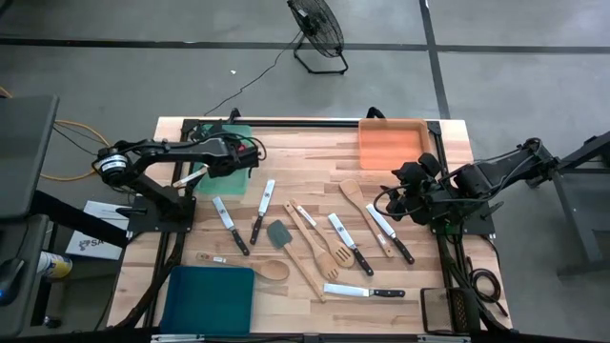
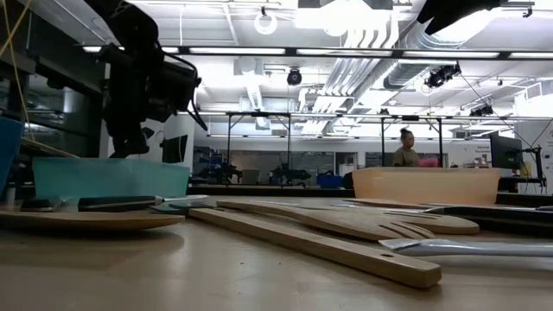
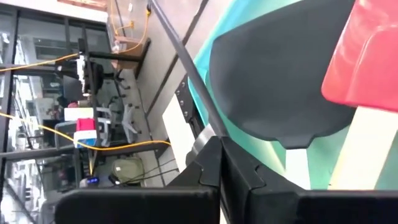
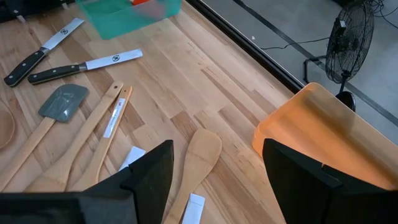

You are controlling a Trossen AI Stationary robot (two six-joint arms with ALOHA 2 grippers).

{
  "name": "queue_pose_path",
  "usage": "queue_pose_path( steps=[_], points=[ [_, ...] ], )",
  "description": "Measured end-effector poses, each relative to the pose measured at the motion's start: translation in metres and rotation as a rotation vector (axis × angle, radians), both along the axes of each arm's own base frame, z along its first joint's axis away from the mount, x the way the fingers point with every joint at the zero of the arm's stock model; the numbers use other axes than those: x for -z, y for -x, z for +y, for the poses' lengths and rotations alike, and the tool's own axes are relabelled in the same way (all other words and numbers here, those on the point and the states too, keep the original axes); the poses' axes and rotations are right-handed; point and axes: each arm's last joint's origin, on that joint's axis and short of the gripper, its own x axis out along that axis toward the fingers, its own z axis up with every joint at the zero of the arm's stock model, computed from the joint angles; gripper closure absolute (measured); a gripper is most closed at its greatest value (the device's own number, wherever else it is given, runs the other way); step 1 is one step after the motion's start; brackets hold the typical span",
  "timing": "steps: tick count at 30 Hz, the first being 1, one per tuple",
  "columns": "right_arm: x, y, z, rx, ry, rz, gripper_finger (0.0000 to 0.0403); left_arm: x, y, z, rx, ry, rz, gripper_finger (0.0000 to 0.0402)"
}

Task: Pick & Place Kitchen Items
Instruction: Put the black turner spatula into the blue green bin

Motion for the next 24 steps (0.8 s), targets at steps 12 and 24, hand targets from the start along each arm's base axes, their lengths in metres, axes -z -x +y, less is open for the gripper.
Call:
queue_pose_path(
  steps=[12, 24],
  points=[
    [0.000, 0.000, 0.000, 0.000, -0.001, 0.000, 0.0164, -0.018, -0.012, 0.005, 0.015, 0.008, -0.060, 0.0401],
    [0.000, 0.000, 0.000, -0.003, 0.000, 0.003, 0.0164, -0.037, -0.031, -0.005, 0.083, 0.023, -0.156, 0.0401]
  ],
)
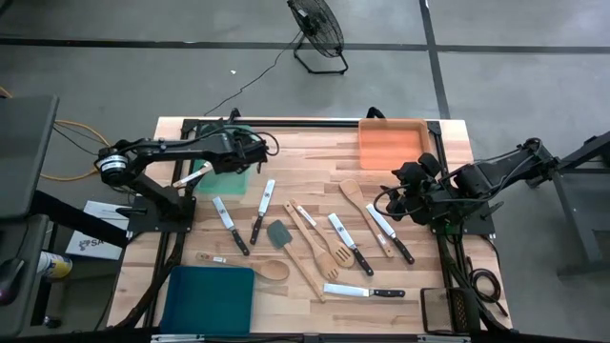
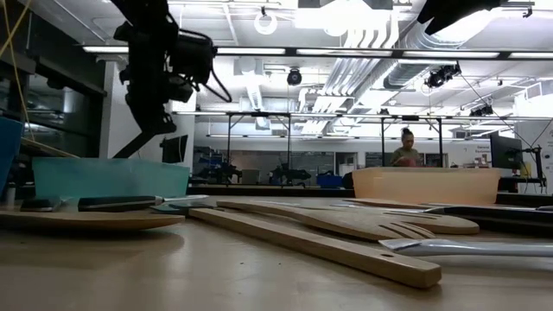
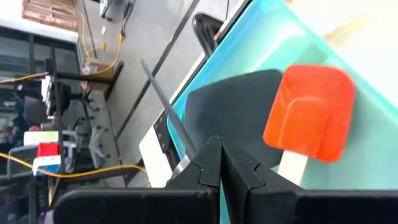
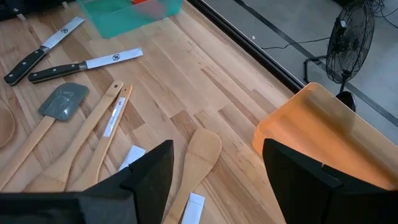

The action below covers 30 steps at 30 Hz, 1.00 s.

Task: Pick & Place Kitchen Items
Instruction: Put the black turner spatula into the blue green bin

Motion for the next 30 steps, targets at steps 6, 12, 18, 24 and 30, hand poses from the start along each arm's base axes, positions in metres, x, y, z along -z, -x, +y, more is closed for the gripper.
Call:
queue_pose_path(
  steps=[6, 12, 18, 24, 30],
  points=[
    [0.000, 0.000, 0.000, -0.002, -0.004, 0.002, 0.0164, -0.007, -0.006, -0.006, 0.019, -0.041, -0.025, 0.0401],
    [0.001, 0.000, 0.001, -0.012, -0.021, 0.010, 0.0164, -0.017, -0.004, -0.009, 0.061, 0.069, -0.088, 0.0384],
    [0.001, 0.001, 0.000, -0.012, -0.018, 0.019, 0.0164, -0.033, 0.010, -0.021, 0.101, 0.073, -0.094, 0.0290],
    [0.003, 0.005, -0.002, -0.008, 0.002, 0.068, 0.0164, -0.052, 0.026, -0.039, 0.151, 0.056, -0.161, 0.0175],
    [0.005, 0.010, -0.004, 0.018, 0.040, 0.109, 0.0164, -0.045, 0.039, -0.063, 0.243, 0.053, -0.179, 0.0137]
  ],
)
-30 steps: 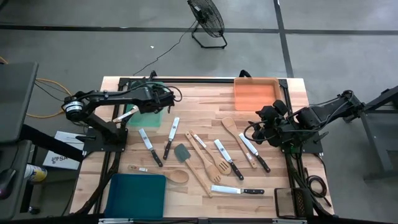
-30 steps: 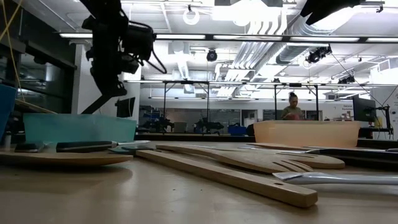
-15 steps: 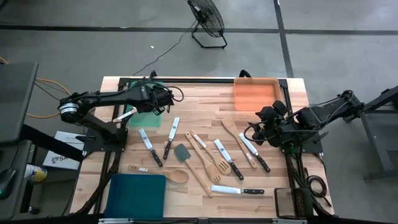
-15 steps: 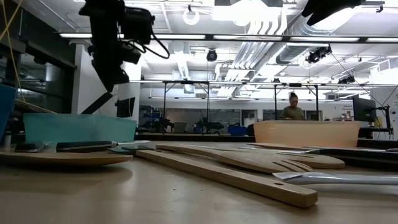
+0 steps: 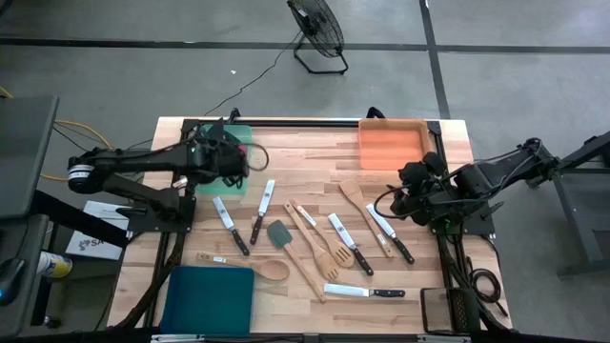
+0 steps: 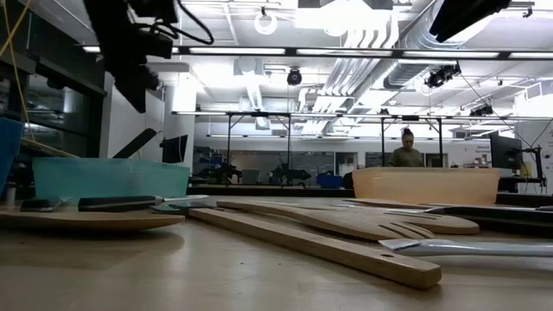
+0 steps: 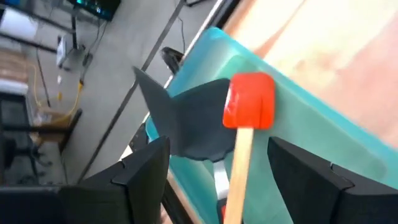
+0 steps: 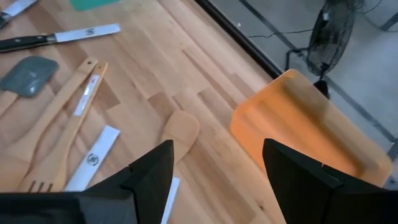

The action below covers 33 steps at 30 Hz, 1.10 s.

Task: Pick & Place Kitchen Items
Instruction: Put the black turner spatula into the blue green bin

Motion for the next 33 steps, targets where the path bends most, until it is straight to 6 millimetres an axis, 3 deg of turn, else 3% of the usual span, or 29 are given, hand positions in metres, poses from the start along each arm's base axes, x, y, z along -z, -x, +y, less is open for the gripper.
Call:
queue_pose_path(
  steps=[6, 11, 17, 21, 26, 33],
  points=[
    [0.000, 0.001, -0.001, 0.005, 0.035, 0.007, 0.0164, 0.029, 0.008, -0.018, 0.066, -0.060, 0.037, 0.0148],
    [0.000, 0.002, -0.002, 0.008, 0.058, 0.011, 0.0164, 0.026, 0.003, -0.021, 0.065, -0.162, -0.022, 0.0153],
    [0.000, 0.003, -0.002, 0.011, 0.068, 0.018, 0.0164, 0.034, 0.004, -0.021, 0.060, -0.168, -0.021, 0.0153],
    [0.000, 0.004, -0.003, 0.014, 0.083, 0.030, 0.0164, 0.035, -0.004, -0.020, 0.007, -0.180, -0.151, 0.0153],
    [0.000, 0.005, -0.004, 0.019, 0.104, 0.034, 0.0164, 0.039, -0.010, -0.018, -0.019, -0.242, -0.147, 0.0153],
    [0.000, 0.005, -0.004, 0.018, 0.104, 0.039, 0.0164, 0.060, -0.010, 0.004, -0.156, -0.280, -0.097, 0.0153]
  ],
)
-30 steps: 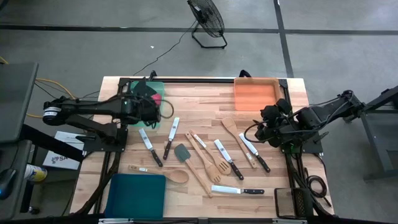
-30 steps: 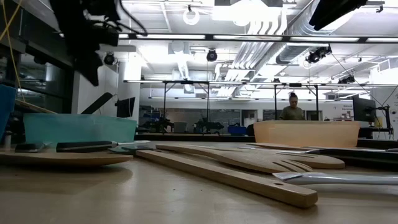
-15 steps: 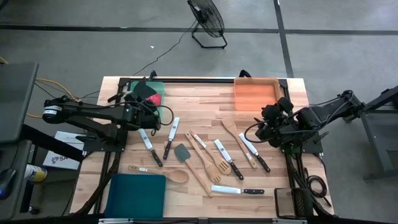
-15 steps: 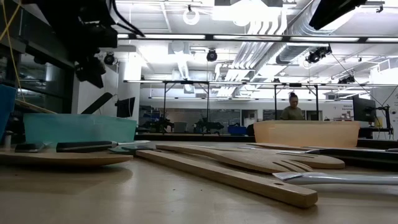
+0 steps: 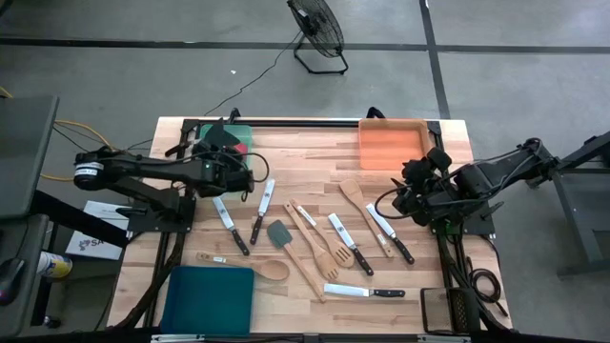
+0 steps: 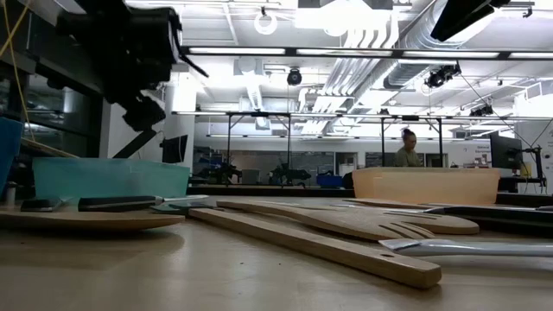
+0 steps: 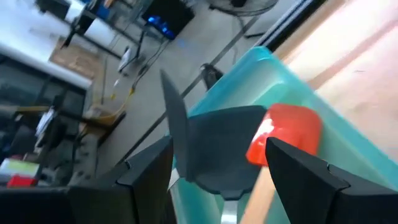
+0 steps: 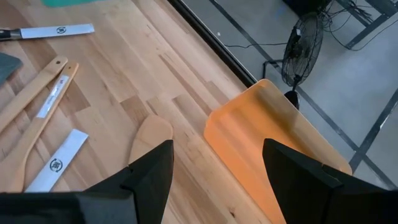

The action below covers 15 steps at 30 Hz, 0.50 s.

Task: Pick & Place Kitchen Items
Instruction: Put the black turner spatula into the blue green bin

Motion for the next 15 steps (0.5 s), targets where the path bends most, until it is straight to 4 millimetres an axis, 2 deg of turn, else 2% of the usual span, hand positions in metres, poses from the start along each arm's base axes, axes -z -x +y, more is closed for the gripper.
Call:
queue_pose_path(
  steps=[15],
  points=[
    [0.000, 0.000, 0.000, 0.000, -0.001, 0.003, 0.0164, 0.023, 0.016, 0.038, -0.214, -0.044, -0.001, 0.0153]
  ],
)
